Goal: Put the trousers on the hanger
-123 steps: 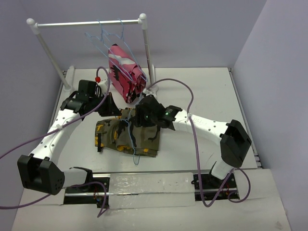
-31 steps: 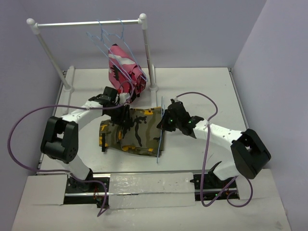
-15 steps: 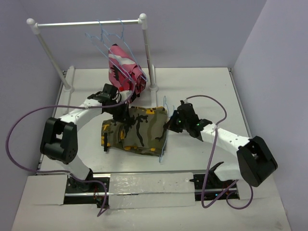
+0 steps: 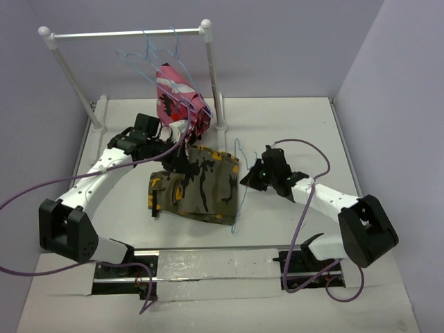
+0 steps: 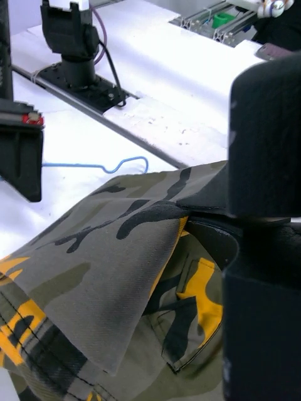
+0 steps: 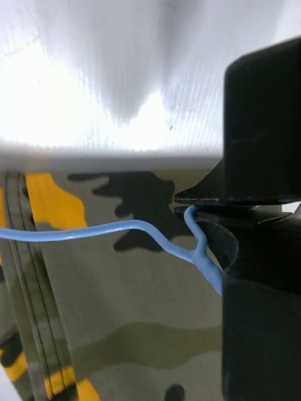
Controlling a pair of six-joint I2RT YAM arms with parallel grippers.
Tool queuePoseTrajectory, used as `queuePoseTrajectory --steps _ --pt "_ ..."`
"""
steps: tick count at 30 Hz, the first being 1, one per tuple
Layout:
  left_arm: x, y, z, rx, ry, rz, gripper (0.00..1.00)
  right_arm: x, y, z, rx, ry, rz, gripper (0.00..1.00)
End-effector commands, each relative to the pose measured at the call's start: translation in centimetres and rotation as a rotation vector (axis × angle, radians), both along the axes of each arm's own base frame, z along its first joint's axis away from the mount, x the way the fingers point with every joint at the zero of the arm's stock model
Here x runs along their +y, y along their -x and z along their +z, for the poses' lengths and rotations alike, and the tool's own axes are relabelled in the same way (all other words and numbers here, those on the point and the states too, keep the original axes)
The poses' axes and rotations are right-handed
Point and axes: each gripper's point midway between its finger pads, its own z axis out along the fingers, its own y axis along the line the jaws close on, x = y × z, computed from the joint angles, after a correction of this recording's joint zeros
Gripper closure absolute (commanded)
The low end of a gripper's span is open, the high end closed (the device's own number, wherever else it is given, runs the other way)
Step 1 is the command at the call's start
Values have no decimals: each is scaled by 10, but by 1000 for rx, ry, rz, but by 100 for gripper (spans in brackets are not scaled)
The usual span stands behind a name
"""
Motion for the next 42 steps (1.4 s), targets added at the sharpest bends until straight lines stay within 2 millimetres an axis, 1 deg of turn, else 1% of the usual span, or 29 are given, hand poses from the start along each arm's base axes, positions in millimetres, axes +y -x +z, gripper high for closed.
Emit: queuePoseTrajectory --steps 1,4,7,10,12,14,15,17,20,22,24,25,26,28,29,31,32,35,38,42 --pt "1 -6 62 -97 111 -27 100 -44 13 -46 111 170 -75 100" --pt "3 -12 81 -129 126 -16 100 -49 15 -51 125 182 -78 100" --pt "7 -13 87 -136 117 -10 100 -54 18 -55 132 196 -86 100" --pt "16 -15 81 -162 88 -6 100 -59 18 -54 125 210 -94 100" --pt "27 -19 72 -158 53 23 100 -65 17 -52 115 226 -107 100" --pt "39 -22 69 -169 28 51 100 -71 18 -51 114 239 -120 100" --pt "40 -23 69 -171 26 53 100 -73 18 -50 110 240 -123 100" --pt "46 -24 75 -186 30 67 100 -77 16 -49 104 250 -131 100" --pt "47 -27 88 -214 45 73 100 -77 13 -46 96 256 -129 100" --pt "43 -28 97 -216 76 75 100 -70 11 -44 90 229 -107 100" --pt "38 -27 103 -208 109 69 100 -53 11 -40 78 158 -46 100" --pt "34 -26 105 -197 131 58 100 -43 12 -43 83 129 9 100" --pt "29 -27 106 -203 137 48 100 -30 15 -43 92 113 64 100" --pt "22 -27 104 -213 133 33 100 -16 15 -39 79 123 125 100" --pt "21 -28 103 -218 133 32 100 -10 20 -39 78 120 162 100" --pt "21 -28 97 -182 136 61 100 -6 27 -39 71 97 187 100" --pt "21 -31 96 -190 132 70 100 -6 29 -36 58 88 194 100" --pt "21 -33 86 -174 132 83 100 -9 42 -36 56 80 223 100" --pt "20 -38 83 -175 134 91 100 -2 53 -33 71 26 263 100" --pt "21 -42 83 -188 129 99 100 5 60 -34 85 -27 295 100"
